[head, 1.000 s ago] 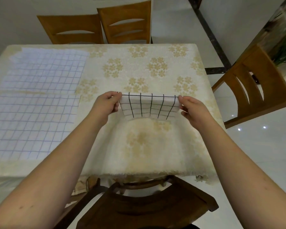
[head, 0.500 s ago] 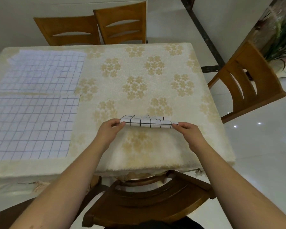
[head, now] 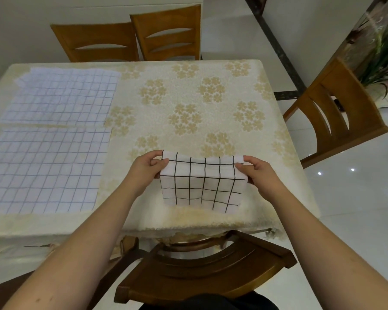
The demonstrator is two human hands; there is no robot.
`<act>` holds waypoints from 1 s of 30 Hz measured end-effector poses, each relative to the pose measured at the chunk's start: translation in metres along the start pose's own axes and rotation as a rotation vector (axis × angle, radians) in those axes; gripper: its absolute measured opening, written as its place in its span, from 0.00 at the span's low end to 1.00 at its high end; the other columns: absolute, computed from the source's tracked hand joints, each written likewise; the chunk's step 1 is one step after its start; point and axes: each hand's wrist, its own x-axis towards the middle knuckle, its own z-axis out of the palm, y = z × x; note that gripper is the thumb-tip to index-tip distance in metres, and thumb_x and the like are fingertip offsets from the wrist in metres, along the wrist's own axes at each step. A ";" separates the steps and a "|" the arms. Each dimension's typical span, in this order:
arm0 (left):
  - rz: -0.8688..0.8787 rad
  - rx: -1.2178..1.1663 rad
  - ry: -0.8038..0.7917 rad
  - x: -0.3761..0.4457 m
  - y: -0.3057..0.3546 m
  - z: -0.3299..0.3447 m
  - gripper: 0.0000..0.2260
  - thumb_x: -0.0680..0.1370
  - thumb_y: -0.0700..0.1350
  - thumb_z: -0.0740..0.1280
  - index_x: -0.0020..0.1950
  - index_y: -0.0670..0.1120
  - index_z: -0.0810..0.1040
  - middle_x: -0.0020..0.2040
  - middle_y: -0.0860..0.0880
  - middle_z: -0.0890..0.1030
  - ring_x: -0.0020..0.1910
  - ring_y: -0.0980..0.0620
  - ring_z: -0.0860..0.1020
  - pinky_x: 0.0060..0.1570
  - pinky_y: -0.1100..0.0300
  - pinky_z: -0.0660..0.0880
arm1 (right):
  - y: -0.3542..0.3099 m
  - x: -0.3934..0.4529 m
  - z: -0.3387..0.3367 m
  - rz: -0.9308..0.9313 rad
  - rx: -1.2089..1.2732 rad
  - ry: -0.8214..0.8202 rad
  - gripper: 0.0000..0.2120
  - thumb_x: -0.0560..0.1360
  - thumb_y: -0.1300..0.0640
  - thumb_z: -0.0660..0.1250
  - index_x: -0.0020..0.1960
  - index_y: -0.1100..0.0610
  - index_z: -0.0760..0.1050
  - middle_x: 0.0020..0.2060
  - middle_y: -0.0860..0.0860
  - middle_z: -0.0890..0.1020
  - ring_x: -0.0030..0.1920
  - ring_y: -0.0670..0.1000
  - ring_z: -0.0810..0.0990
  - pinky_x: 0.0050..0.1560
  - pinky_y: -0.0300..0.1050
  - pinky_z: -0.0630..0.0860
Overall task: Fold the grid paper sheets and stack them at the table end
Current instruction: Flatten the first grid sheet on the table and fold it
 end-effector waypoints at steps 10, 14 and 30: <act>0.057 0.008 -0.068 -0.010 0.004 -0.009 0.19 0.78 0.31 0.64 0.41 0.51 0.87 0.44 0.49 0.86 0.45 0.52 0.84 0.47 0.64 0.79 | 0.001 0.003 -0.008 -0.114 -0.161 -0.002 0.14 0.76 0.69 0.64 0.46 0.55 0.85 0.44 0.49 0.87 0.48 0.45 0.84 0.52 0.44 0.77; 0.165 0.160 -0.016 -0.009 0.002 -0.007 0.27 0.75 0.26 0.61 0.37 0.56 0.86 0.42 0.56 0.86 0.42 0.58 0.83 0.45 0.68 0.77 | 0.003 0.007 -0.011 -0.306 -0.414 0.032 0.18 0.75 0.74 0.62 0.48 0.57 0.86 0.50 0.47 0.86 0.54 0.43 0.82 0.57 0.39 0.77; 0.226 0.466 -0.022 0.002 0.018 -0.002 0.17 0.80 0.35 0.60 0.50 0.54 0.83 0.56 0.55 0.82 0.54 0.61 0.78 0.55 0.73 0.70 | -0.009 0.015 -0.006 -0.431 -0.593 0.145 0.18 0.78 0.71 0.58 0.50 0.55 0.83 0.52 0.48 0.81 0.55 0.46 0.77 0.56 0.26 0.69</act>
